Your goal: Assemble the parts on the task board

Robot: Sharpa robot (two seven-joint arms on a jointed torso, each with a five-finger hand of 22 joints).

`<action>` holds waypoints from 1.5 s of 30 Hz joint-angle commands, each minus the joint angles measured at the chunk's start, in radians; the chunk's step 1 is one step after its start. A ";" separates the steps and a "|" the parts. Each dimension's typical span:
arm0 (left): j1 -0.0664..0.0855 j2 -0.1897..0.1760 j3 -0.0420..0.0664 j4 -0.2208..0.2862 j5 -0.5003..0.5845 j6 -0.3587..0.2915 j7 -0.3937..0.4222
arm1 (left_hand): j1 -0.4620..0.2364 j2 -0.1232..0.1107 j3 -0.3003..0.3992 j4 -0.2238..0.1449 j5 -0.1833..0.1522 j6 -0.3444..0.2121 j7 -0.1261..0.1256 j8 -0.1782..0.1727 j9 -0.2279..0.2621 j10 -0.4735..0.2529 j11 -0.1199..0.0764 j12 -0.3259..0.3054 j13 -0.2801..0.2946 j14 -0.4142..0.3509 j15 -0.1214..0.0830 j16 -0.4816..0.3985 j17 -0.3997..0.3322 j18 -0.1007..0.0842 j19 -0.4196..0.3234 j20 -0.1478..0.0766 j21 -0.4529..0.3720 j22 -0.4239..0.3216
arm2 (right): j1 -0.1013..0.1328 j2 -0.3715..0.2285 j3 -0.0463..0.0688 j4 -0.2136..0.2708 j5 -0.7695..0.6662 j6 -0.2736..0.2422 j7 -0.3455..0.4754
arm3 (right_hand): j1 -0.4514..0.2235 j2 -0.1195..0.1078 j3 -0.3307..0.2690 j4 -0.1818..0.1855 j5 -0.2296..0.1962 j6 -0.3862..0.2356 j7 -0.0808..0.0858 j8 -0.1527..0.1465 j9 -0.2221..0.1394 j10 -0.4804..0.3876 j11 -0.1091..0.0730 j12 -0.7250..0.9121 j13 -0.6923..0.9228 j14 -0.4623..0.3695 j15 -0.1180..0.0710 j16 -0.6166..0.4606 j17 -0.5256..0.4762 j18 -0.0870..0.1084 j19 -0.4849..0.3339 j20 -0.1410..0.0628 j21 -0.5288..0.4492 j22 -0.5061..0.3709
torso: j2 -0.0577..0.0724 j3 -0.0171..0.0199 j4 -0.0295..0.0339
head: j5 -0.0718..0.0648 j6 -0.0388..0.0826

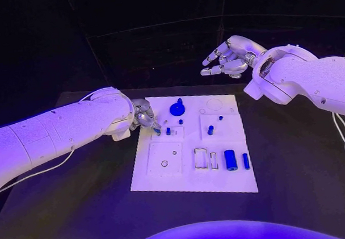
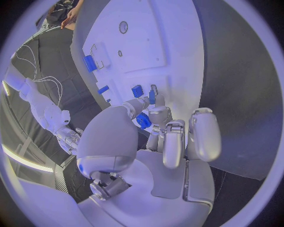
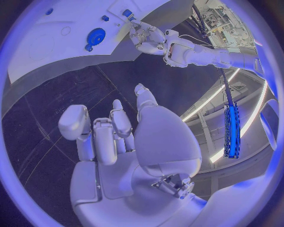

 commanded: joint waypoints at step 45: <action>-0.008 0.012 -0.006 0.009 -0.047 0.022 -0.029 | -0.093 -0.018 0.036 -0.094 0.002 0.043 -0.027 0.032 -0.002 0.054 -0.018 0.052 0.063 0.106 -0.014 0.003 0.263 0.003 0.016 -0.006 0.022 0.030 | 0.002 0.001 0.001 0.000 -0.002 0.006 0.007 | -0.001 0.009 -0.007 0.001 0.000 0.007 -0.003 0.006 0.000 0.009 0.000 0.006 0.001 0.061 -0.004 -0.004 0.062 0.017 0.005 -0.005 -0.003 0.000 | 0.001 0.0013 -0.0019 | 0.002 -0.014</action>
